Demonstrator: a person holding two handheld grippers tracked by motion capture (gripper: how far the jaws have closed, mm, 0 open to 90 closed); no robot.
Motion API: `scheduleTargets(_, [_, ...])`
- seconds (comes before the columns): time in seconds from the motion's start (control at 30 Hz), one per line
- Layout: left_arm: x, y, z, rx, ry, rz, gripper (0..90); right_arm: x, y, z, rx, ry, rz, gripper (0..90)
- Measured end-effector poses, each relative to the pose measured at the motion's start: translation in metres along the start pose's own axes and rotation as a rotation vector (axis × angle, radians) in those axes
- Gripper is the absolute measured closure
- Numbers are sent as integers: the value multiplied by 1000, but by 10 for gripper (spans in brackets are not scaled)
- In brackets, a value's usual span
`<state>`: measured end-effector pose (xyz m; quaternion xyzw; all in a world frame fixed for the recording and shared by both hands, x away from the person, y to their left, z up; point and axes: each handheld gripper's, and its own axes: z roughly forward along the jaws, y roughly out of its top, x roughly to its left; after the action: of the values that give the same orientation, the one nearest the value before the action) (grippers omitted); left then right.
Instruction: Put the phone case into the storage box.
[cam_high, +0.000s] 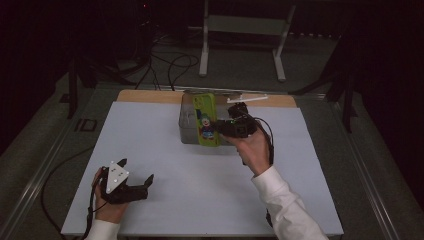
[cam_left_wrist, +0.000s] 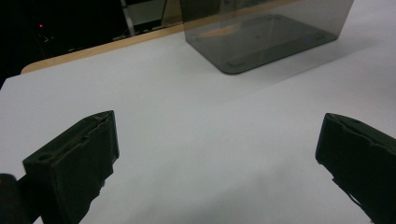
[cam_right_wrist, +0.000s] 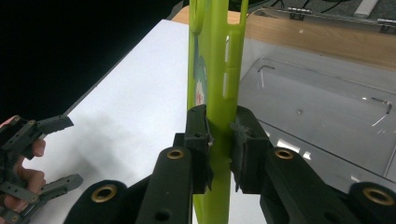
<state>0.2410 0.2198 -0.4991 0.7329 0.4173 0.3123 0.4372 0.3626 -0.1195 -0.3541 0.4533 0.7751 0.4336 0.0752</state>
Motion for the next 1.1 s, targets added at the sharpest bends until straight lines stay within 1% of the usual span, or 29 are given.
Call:
scheduleTargets(0.1, [0, 0, 0, -1, 0, -1, 0, -1, 4, 0, 12, 8, -1, 782])
scheduleTargets(0.5, [0, 0, 0, 0, -1, 0, 0, -2, 18, 0, 56, -2, -11, 782])
scheduleTargets(0.63, [0, 0, 0, -1, -2, 0, 0, -3, 26, 0, 75, -7, -14, 782])
scheduleTargets(1.0, [0, 0, 0, -3, -3, -1, 0, -6, 43, 2, 119, -2, 3, 782])
scheduleTargets(1.1, [0, 0, 0, -3, -3, -2, 0, -7, 47, 4, 129, -8, 6, 783])
